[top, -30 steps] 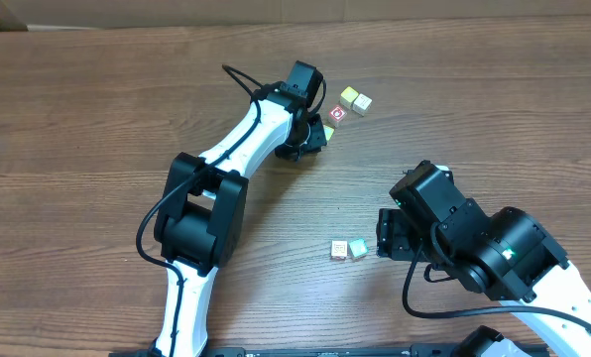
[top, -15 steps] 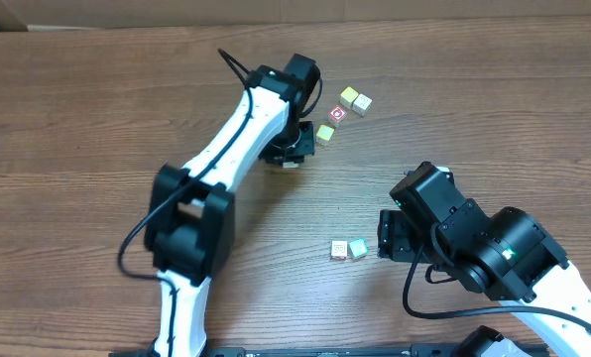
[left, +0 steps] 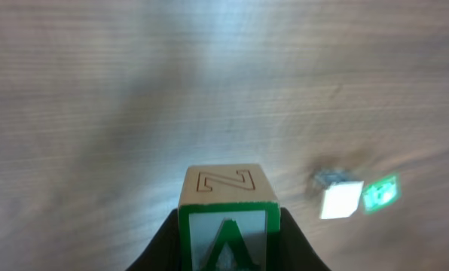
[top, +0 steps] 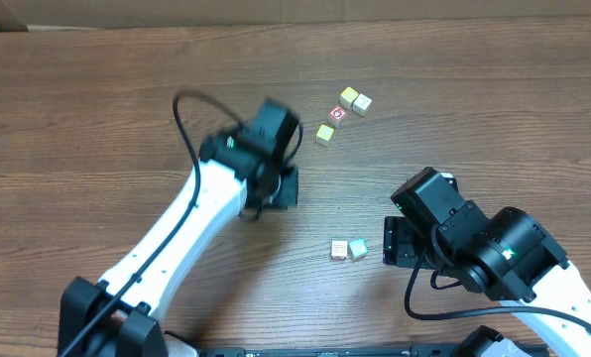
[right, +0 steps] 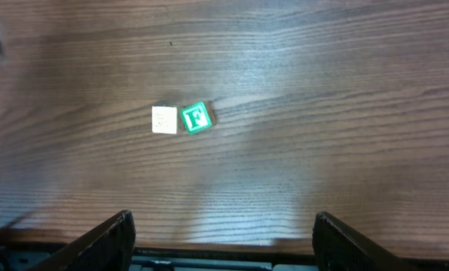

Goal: Flip 3 blocks
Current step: 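Place the green A block just left of the blue L block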

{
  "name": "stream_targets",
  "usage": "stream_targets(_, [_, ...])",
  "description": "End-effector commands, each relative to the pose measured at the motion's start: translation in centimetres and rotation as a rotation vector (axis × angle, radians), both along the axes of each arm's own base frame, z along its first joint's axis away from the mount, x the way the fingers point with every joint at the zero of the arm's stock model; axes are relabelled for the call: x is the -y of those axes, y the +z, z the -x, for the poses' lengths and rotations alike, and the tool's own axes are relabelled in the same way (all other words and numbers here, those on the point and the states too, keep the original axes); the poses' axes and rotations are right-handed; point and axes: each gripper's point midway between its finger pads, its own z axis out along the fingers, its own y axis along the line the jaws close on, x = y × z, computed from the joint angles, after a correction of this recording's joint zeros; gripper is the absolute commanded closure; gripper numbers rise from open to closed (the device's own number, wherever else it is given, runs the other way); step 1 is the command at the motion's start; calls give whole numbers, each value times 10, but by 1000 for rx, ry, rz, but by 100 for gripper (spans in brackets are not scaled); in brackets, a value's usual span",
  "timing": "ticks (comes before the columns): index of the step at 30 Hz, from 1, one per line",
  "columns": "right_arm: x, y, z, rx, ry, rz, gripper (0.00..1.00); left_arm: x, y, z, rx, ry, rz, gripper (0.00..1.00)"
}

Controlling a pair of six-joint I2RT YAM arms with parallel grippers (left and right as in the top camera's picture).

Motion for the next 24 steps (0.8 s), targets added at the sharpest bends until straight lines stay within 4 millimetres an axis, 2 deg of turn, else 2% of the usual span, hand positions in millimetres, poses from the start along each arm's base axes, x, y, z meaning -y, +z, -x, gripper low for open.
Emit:
stream_targets(1, [3, 5, 3, 22, 3, -13, 24, 11, -25, 39, -55, -12, 86, 89])
stream_targets(6, [3, 7, 4, 31, 3, -22, 24, 44, -62, 68, -58, -80, 172, 87])
stream_targets(11, [1, 7, 5, 22, 7, -34, 24, 67, -79, 75, -33, -89, 203, 90])
stream_targets(24, [-2, 7, 7, 9, 14, -50, 24, 67, -105, 70, -66, -29, 157, 91])
